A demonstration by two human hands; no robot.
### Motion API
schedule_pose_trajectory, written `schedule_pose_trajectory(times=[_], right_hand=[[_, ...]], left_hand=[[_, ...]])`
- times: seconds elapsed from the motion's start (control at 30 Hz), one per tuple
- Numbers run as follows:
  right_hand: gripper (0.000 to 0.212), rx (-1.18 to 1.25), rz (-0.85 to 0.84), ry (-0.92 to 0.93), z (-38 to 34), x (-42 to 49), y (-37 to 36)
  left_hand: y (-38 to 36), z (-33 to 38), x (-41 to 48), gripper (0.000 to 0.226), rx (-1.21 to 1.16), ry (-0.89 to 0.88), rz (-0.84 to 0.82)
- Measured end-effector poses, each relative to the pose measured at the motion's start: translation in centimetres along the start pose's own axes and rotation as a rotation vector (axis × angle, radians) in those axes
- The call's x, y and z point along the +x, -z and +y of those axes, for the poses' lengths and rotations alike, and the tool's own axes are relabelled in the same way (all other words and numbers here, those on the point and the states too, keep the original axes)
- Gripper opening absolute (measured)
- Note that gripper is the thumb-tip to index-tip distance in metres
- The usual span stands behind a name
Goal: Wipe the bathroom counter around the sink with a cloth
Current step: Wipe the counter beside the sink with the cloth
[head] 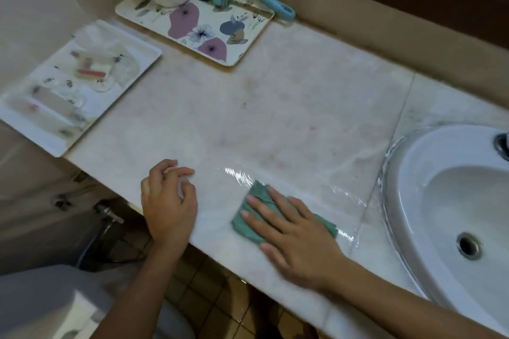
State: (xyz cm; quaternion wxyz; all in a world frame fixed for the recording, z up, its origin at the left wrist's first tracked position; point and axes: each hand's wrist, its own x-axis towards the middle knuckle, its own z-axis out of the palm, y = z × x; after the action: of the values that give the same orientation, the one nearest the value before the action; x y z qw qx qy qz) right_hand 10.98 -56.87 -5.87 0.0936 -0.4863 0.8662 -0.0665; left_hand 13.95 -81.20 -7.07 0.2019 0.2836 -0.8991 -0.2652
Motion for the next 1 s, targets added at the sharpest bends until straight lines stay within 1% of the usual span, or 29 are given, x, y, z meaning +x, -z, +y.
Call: schedule_pose_trajectory(times=[0.03,0.07,0.1,0.17,0.2,0.23,0.27,0.33,0.4,0.47,0.53,0.6,0.67,0.7,0.73,0.8,0.87,0.9,0.93,0.97,1.0], right_hand=[[0.056,-0.039,0.003,-0.016,2.2,-1.0,0.4],[0.055,-0.063,0.011,-0.089,4.8,-1.0,0.9],[0.055,-0.059,0.017,-0.207,7.2,0.1,1.6],[0.056,-0.008,0.078,-0.481,10.7,4.5,2.8],[0.056,0.009,0.111,-0.59,11.7,7.2,3.2],[0.056,0.019,0.136,-0.669,12.1,10.1,3.3],[0.057,0.026,0.147,-0.711,11.8,12.9,3.3],[0.057,0.046,0.15,-0.679,8.9,17.6,2.9],[0.057,0.057,0.138,-0.533,4.0,19.7,1.9],[0.057,0.097,0.119,-0.357,-0.8,18.3,0.7],[0.057,0.085,0.103,-0.229,-4.4,13.4,-0.3],[0.057,0.053,0.037,-0.138,-5.9,6.2,-0.8],[0.056,0.012,-0.008,-0.072,-4.7,-0.8,-0.5],[0.056,-0.01,-0.007,-0.081,-3.0,-3.3,-0.2],[0.055,-0.021,-0.006,-0.15,-1.0,-4.7,0.3],[0.056,-0.007,0.014,-0.426,3.2,-4.6,0.8],[0.058,0.026,0.097,-0.729,5.9,-1.2,1.3],[0.058,0.032,0.142,-0.851,6.4,1.1,1.3],[0.059,0.036,0.167,-0.942,6.3,3.7,1.3],[0.059,0.048,0.18,-0.987,5.4,6.2,1.2],[0.059,0.067,0.188,-0.982,3.9,8.5,1.0]], left_hand=[[0.1,0.0,0.1,0.024,-0.007,0.004,0.002],[0.1,-0.1,0.2,0.024,-0.01,0.004,0.006],[0.0,-0.2,0.3,0.024,-0.01,0.005,0.008],[0.0,-0.3,0.4,0.024,-0.007,0.013,0.004],[0.0,-0.4,0.4,0.024,-0.009,0.018,0.002],[-0.1,-0.4,0.5,0.023,-0.014,0.023,-0.001],[-0.1,-0.5,0.5,0.023,-0.016,0.028,-0.004],[-0.1,-0.6,0.5,0.022,-0.016,0.035,-0.003],[-0.2,-0.7,0.5,0.024,-0.085,0.052,0.023],[-0.1,-0.7,0.4,0.03,-0.213,0.063,0.086],[0.1,-0.8,0.2,0.036,-0.285,0.068,0.131],[0.2,-0.8,0.2,0.038,-0.282,0.075,0.125],[0.1,-0.6,0.2,0.033,-0.228,0.091,0.076],[0.0,-0.6,0.3,0.03,-0.191,0.096,0.048],[0.0,-0.6,0.2,0.028,-0.152,0.089,0.021],[-0.1,-0.8,0.2,0.026,-0.089,0.053,-0.012],[0.0,-1.1,0.1,0.025,-0.064,0.032,-0.02],[0.1,-1.1,0.1,0.025,-0.058,0.031,-0.026],[0.1,-1.1,0.1,0.025,-0.055,0.04,-0.035],[0.1,-1.1,0.1,0.026,-0.048,0.046,-0.042],[0.1,-1.0,0.1,0.026,-0.046,0.05,-0.047]])
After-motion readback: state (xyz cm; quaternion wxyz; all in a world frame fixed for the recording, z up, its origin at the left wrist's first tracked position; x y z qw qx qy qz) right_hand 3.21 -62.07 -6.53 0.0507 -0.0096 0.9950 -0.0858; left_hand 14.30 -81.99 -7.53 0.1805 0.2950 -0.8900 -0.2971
